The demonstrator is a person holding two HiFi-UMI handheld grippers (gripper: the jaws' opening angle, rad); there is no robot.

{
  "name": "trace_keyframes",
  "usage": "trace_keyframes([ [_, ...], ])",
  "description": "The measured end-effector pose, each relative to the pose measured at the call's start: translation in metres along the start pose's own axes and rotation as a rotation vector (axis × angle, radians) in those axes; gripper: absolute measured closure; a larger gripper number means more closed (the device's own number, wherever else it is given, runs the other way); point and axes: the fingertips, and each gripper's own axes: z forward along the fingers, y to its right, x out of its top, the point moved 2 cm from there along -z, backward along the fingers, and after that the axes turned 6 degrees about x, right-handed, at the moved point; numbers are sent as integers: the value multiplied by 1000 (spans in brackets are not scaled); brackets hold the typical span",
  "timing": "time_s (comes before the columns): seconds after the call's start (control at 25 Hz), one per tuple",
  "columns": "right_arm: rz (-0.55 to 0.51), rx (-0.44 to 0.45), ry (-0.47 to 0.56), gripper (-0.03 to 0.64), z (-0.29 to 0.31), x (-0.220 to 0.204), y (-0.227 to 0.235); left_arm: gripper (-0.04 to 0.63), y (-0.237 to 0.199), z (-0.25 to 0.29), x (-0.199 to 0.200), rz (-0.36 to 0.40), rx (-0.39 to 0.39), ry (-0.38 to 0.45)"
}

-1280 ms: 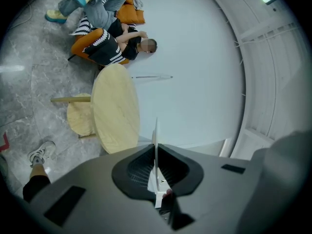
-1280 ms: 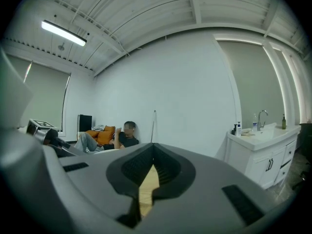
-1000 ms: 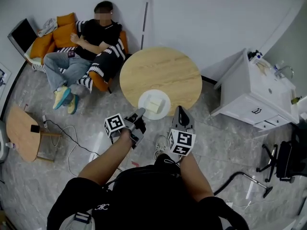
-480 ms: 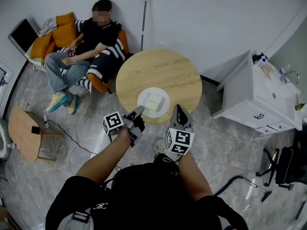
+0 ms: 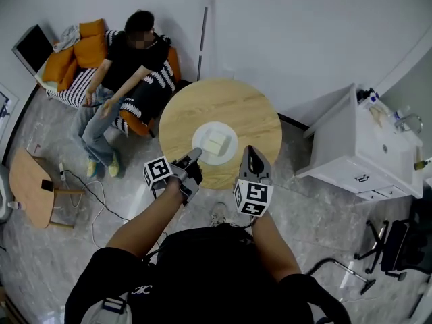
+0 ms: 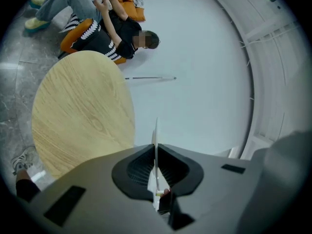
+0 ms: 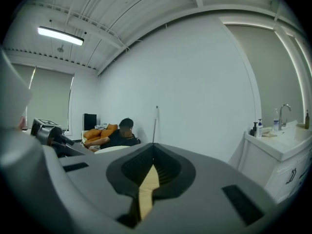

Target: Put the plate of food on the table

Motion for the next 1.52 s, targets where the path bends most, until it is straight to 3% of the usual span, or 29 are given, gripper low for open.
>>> trace_keyframes([
  [0.4,-27,49,-16,612,48,5,23,572,-3,37,23,-28,1,36],
  [0.88,-20,87,-63,612,76,-7,14,572,-21,44,38,-59,26,50],
  [1.52,-15,-14,-122,612,77,-15,4,572,-61,56,55,-61,96,-72],
])
